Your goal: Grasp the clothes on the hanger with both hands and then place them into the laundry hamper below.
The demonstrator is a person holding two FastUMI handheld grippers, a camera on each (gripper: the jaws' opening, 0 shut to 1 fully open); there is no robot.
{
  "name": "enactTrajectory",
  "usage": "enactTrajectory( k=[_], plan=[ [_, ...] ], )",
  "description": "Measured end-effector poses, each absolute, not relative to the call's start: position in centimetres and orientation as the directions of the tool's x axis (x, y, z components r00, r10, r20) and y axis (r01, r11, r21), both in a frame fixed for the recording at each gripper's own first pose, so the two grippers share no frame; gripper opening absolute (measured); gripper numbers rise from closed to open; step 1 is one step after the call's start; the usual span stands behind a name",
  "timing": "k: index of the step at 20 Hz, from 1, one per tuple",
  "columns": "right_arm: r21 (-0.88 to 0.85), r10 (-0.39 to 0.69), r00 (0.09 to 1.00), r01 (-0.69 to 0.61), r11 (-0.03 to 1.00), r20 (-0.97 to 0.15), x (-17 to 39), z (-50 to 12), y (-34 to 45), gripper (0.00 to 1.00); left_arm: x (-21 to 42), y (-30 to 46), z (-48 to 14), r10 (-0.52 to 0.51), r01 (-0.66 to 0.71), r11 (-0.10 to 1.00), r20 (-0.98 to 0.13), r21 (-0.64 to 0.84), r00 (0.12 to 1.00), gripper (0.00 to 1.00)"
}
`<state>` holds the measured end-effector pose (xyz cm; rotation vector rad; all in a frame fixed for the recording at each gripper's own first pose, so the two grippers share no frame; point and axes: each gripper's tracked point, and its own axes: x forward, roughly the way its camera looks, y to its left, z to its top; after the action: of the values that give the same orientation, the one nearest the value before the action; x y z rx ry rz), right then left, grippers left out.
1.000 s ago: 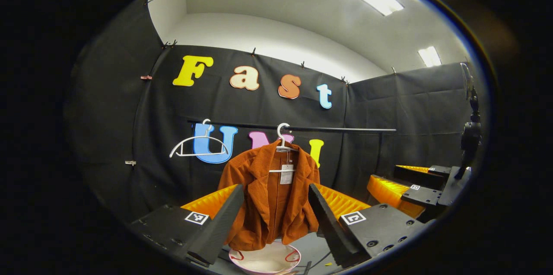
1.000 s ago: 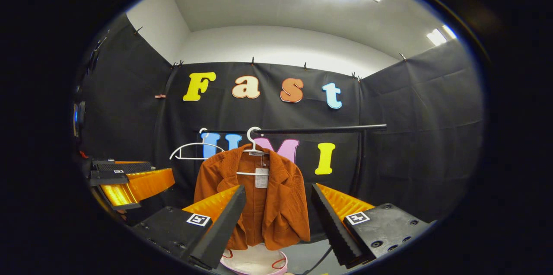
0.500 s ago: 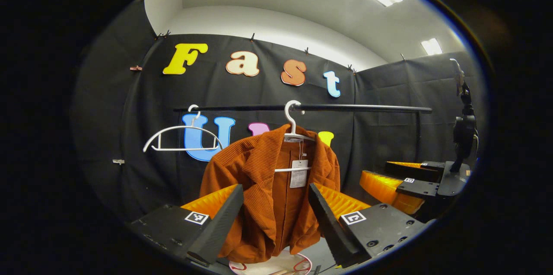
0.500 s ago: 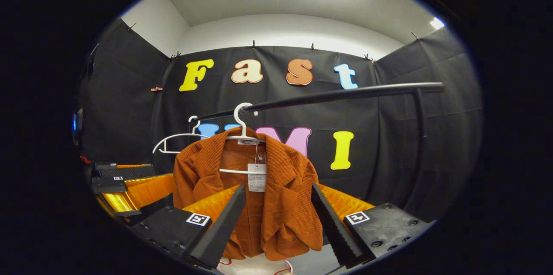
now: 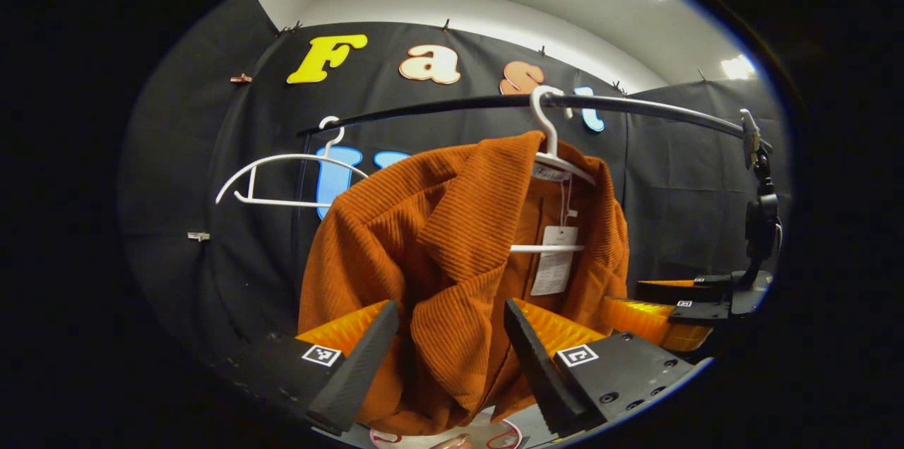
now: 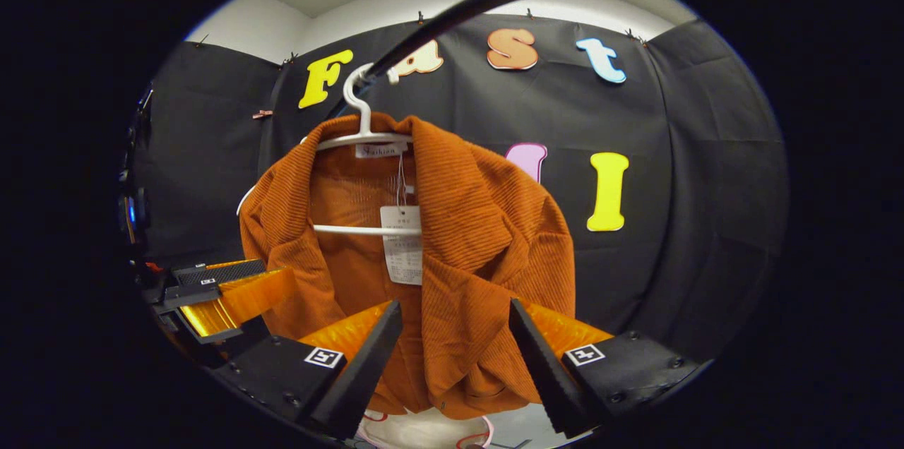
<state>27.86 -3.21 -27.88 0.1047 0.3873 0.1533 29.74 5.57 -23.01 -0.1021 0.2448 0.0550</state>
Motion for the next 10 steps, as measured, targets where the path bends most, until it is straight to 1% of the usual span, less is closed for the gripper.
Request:
enactTrajectory(
  k=[3,5,8,10],
  plan=[
    [0.170,0.208,0.896,-0.152,0.974,-0.393,28.9,-29.5,-2.3,0.98,30.9,4.5,-24.6,0.019,-0.063,0.986,-0.270,-0.157,0.963,0.95],
    [0.183,0.213,0.892,-0.150,0.972,-0.398,29.7,-30.2,-2.2,0.98,31.9,4.0,-25.2,0.028,-0.074,0.985,-0.281,-0.154,0.959,0.95],
    [0.195,0.182,0.897,-0.110,0.975,-0.402,31.5,-31.1,-2.6,0.98,33.6,3.8,-25.4,0.067,-0.106,0.986,-0.277,-0.129,0.959,0.95],
    [0.187,0.143,0.897,-0.069,0.980,-0.418,32.6,-32.2,-3.6,0.98,34.3,4.3,-25.7,0.115,-0.152,0.981,-0.279,-0.116,0.953,0.95]
  ],
)
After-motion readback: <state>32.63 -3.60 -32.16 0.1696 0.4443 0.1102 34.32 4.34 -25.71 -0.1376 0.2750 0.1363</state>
